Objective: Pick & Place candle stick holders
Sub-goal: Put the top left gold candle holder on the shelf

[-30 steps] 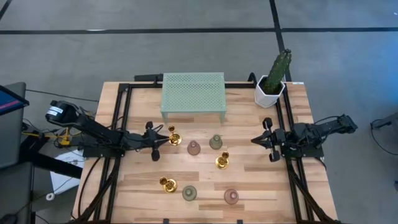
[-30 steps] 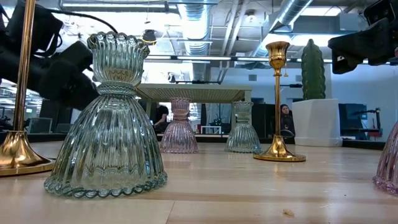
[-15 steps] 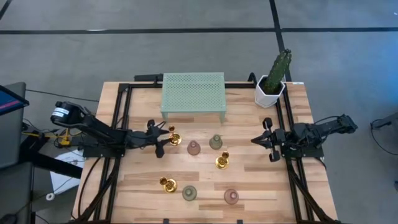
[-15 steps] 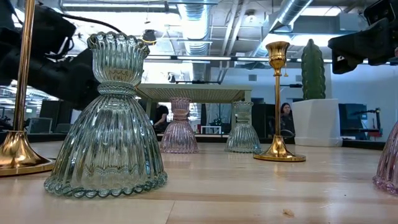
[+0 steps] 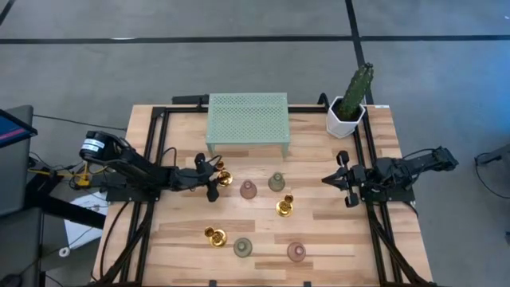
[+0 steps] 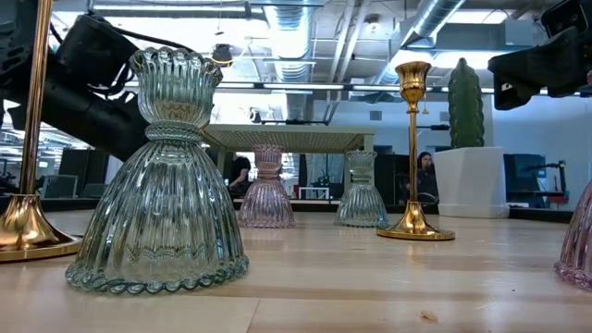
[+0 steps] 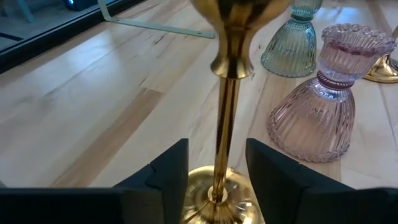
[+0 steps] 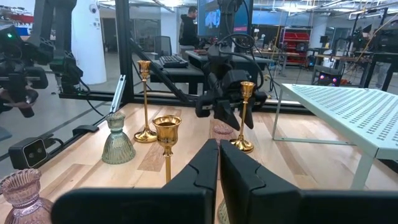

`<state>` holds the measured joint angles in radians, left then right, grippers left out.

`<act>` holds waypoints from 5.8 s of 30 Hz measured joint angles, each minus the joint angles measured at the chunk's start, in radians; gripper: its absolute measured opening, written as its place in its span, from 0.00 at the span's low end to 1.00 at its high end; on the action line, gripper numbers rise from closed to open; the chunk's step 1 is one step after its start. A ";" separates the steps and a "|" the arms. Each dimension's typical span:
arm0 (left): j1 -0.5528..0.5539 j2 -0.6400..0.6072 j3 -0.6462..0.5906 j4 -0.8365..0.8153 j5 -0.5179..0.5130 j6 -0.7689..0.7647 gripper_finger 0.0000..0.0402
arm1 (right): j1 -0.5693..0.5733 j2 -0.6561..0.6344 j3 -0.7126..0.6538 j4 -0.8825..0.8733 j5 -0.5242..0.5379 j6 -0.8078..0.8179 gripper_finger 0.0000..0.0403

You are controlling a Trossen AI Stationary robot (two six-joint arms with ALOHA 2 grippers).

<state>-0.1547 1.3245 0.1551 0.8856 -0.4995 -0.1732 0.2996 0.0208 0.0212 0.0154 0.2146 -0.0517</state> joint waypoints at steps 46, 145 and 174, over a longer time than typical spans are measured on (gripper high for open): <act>0.000 0.010 0.002 -0.002 -0.033 -0.067 0.04 | 0.000 0.000 0.001 -0.007 -0.001 0.000 0.02; 0.789 0.119 0.903 -0.624 0.556 0.086 0.04 | -0.001 0.000 0.001 -0.006 0.044 0.026 0.02; 0.772 0.156 0.903 -0.614 0.507 0.118 0.05 | -0.001 0.000 0.001 -0.006 0.046 0.027 0.02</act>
<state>0.6178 1.4808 1.0584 0.2715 0.0074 -0.0551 0.2989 0.0212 0.0219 0.0091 0.2607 -0.0250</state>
